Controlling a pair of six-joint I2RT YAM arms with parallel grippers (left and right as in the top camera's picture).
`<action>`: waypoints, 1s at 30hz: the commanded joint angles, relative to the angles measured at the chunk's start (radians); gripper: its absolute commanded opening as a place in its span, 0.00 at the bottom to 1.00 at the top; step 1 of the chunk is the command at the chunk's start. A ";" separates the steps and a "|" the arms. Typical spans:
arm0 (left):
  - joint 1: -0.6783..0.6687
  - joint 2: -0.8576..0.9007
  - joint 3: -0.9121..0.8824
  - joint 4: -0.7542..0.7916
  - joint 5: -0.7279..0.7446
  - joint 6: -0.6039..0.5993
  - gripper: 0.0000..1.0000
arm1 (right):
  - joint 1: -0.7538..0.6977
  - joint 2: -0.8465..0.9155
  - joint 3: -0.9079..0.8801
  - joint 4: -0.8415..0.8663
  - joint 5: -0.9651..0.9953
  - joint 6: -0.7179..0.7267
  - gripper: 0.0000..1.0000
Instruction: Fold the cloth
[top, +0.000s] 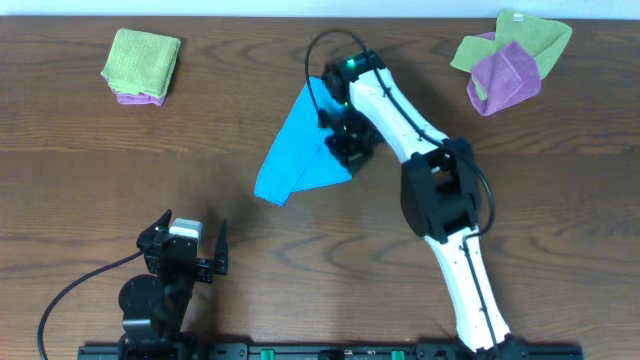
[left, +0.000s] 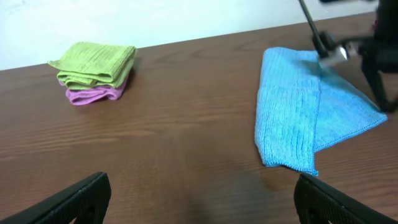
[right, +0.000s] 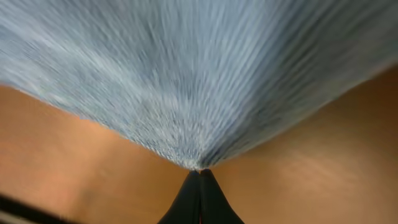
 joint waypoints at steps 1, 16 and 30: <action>0.003 -0.006 -0.023 -0.006 -0.011 -0.008 0.95 | 0.001 -0.160 0.028 0.101 0.071 0.021 0.01; 0.003 -0.006 -0.023 -0.006 -0.011 -0.008 0.95 | -0.144 -0.134 0.026 0.376 -0.254 0.057 0.30; 0.003 -0.006 -0.023 -0.006 -0.011 -0.008 0.95 | -0.139 -0.018 0.026 0.467 -0.286 0.109 0.45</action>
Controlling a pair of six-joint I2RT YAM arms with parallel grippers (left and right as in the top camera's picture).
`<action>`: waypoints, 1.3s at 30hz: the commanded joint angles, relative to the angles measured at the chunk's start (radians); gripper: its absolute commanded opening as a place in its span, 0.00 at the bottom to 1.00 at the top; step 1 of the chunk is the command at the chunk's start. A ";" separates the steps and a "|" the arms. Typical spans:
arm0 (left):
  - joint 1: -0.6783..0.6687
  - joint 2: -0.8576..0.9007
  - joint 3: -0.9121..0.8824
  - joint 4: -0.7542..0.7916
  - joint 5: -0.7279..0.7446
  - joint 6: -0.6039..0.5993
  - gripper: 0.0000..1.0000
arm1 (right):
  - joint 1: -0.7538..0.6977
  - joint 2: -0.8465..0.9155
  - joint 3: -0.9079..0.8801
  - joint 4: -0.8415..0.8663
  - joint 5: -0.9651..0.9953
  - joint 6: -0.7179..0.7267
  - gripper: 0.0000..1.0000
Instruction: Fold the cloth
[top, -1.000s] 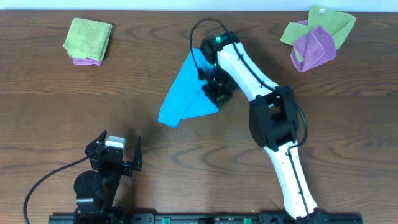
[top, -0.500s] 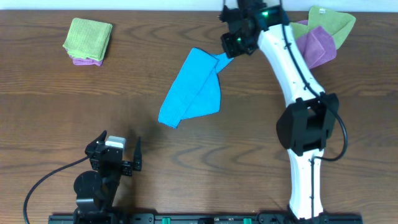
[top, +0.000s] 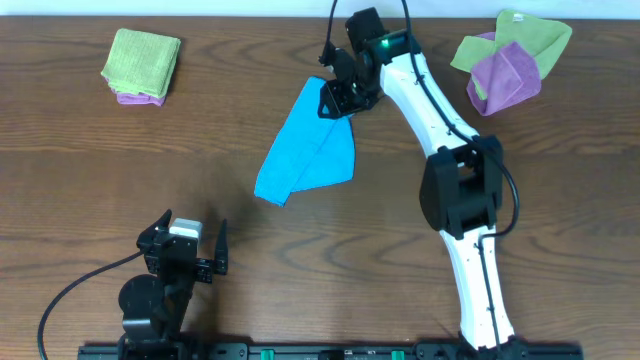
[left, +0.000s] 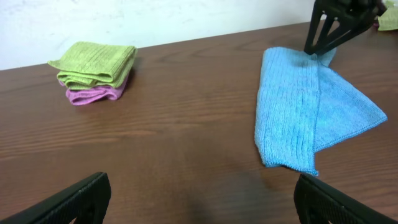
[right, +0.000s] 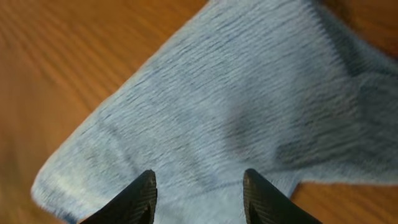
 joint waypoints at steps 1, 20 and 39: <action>0.003 -0.006 -0.023 -0.006 -0.011 -0.008 0.95 | -0.031 0.002 -0.005 0.028 0.006 0.038 0.46; 0.003 -0.006 -0.023 -0.006 -0.011 -0.008 0.95 | -0.087 0.066 -0.005 0.089 -0.023 0.135 0.45; 0.003 -0.006 -0.023 -0.006 -0.011 -0.008 0.96 | -0.068 0.074 0.000 0.150 -0.083 0.180 0.01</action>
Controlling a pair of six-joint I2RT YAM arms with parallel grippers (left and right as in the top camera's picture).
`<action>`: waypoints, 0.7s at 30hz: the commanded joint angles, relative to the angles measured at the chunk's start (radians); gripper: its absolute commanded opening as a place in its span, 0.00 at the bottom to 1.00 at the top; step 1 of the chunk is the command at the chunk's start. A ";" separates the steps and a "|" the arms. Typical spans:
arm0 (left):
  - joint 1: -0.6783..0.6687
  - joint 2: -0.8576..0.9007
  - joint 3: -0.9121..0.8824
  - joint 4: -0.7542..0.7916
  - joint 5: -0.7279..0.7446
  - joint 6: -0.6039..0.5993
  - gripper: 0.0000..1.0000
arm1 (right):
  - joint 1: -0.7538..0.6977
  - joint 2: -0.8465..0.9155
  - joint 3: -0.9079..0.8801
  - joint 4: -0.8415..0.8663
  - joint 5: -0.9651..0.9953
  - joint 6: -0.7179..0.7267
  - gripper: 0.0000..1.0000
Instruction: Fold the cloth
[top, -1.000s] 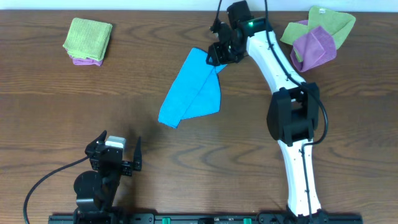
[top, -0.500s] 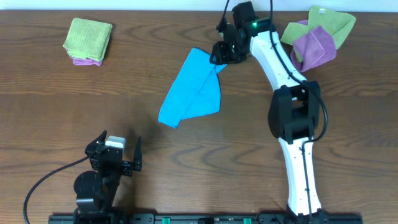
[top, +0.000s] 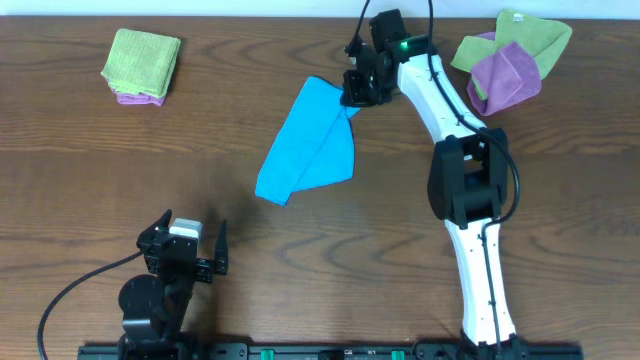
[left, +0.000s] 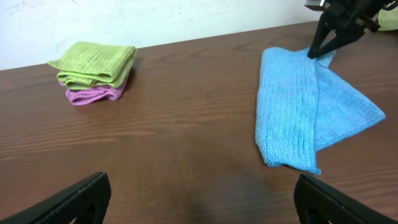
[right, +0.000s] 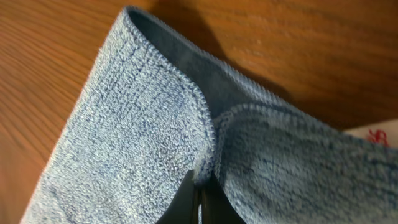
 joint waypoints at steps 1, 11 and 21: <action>0.003 -0.006 -0.023 -0.006 -0.011 -0.008 0.96 | 0.010 -0.005 0.011 0.014 -0.062 0.019 0.01; 0.003 -0.006 -0.023 -0.006 -0.011 -0.008 0.95 | 0.094 -0.008 0.231 -0.051 -0.056 -0.011 0.01; 0.003 -0.006 -0.023 -0.006 -0.011 -0.008 0.95 | 0.338 -0.008 0.245 -0.089 -0.074 -0.090 0.01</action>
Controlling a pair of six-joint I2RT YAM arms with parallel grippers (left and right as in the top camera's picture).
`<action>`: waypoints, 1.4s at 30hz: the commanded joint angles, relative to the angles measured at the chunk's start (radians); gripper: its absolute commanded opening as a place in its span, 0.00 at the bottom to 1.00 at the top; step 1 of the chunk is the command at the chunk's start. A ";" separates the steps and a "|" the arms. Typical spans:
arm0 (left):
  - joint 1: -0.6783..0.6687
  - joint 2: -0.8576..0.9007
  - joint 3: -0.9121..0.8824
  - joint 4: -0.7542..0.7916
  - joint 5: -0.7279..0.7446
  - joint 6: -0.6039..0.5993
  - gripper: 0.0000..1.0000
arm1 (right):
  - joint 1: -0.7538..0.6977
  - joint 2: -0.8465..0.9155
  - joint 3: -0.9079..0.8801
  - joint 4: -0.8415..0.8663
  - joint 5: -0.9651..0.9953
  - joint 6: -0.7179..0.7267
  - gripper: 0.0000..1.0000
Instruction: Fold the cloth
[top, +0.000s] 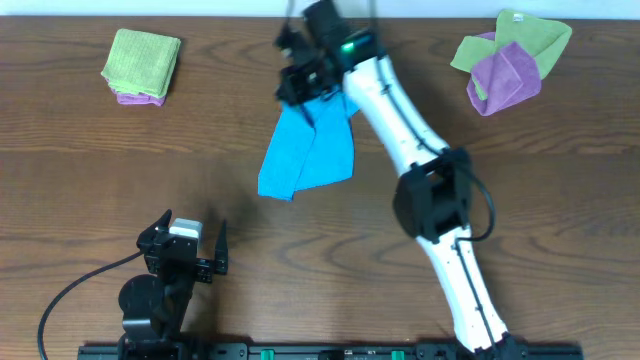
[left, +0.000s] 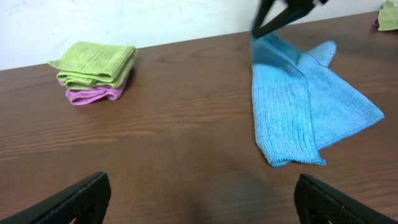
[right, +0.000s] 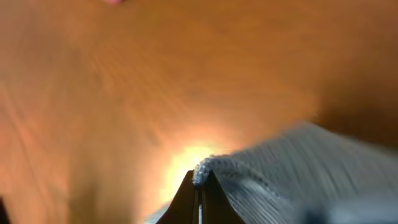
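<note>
The blue cloth (top: 308, 147) lies partly folded near the table's far middle, with one far corner lifted. My right gripper (top: 297, 88) is shut on that corner and holds it up above the cloth's far left end. In the right wrist view the pinched blue cloth (right: 273, 177) trails away from the right gripper (right: 199, 180). The left wrist view shows the blue cloth (left: 298, 106) stretching toward the camera. My left gripper (left: 199, 198) stands open near the front left, far from the cloth, with nothing between its fingers.
A folded green cloth on a purple one (top: 141, 65) sits at the far left. A loose heap of green and purple cloths (top: 508, 60) lies at the far right. The white right arm (top: 400, 110) reaches across the table's middle.
My right gripper, shut on the cloth's far corner, has moved left and lifted it. The cloth's far end now leans left over itself. The left arm has not moved.
My right gripper was shut on the cloth near its right side. Then it stood open over the far end. Then it was shut on the far corner at the right, and now holds that corner raised farther left.
</note>
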 joint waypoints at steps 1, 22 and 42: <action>0.003 -0.006 -0.023 -0.006 -0.011 -0.008 0.95 | 0.099 -0.008 0.007 -0.024 -0.053 -0.067 0.01; 0.003 -0.006 -0.023 -0.006 -0.011 -0.008 0.95 | 0.016 -0.070 0.008 -0.237 0.150 -0.165 0.01; 0.003 -0.006 -0.023 -0.005 -0.011 -0.008 0.95 | -0.097 -0.679 0.001 -0.597 0.360 -0.240 0.02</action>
